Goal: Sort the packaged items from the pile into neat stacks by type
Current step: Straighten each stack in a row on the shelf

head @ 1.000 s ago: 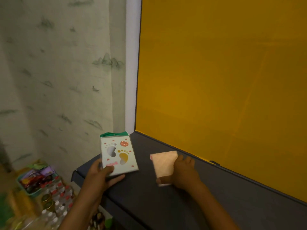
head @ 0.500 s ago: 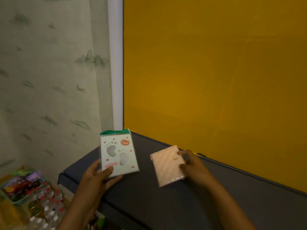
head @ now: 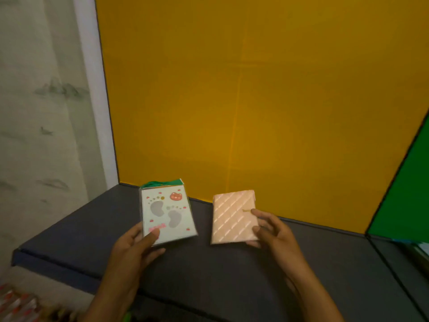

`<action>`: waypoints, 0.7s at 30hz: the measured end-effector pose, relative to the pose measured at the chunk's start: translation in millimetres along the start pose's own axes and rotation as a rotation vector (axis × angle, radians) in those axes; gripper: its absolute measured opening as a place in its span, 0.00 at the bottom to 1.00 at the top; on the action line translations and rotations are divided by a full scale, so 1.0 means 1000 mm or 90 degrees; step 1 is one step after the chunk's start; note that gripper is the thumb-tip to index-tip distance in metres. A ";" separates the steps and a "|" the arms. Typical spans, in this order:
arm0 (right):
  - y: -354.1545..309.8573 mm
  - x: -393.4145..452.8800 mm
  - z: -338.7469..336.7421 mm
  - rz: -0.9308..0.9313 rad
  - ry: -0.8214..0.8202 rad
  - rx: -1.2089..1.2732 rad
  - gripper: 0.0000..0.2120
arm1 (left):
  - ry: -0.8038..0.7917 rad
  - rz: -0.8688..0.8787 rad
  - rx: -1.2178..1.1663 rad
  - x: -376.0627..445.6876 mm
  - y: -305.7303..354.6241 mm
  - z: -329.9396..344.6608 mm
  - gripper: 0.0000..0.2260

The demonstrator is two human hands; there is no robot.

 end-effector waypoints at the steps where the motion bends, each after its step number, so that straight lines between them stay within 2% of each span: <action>1: -0.008 -0.008 -0.015 -0.016 0.021 0.010 0.16 | -0.010 0.007 0.003 -0.009 -0.002 0.013 0.10; 4: -0.033 -0.039 -0.063 -0.057 0.081 -0.014 0.16 | -0.047 0.038 0.016 -0.036 -0.008 0.052 0.07; 9: -0.071 -0.090 -0.143 -0.107 0.162 -0.086 0.15 | -0.108 0.064 0.011 -0.078 -0.036 0.111 0.07; 15: -0.110 -0.157 -0.233 -0.136 0.245 -0.124 0.15 | -0.189 0.053 0.024 -0.118 -0.087 0.179 0.17; 21: -0.134 -0.210 -0.314 -0.151 0.310 -0.185 0.15 | -0.273 0.039 0.040 -0.154 -0.129 0.249 0.17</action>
Point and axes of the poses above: each hand's wrist, its own x-axis towards the middle knuckle, its own z-axis out of the palm, y = z × x, the point moved 10 cm from there along x, towards the middle knuckle, and after that the axes turned 13 degrees about -z, right-handed, at the moved point
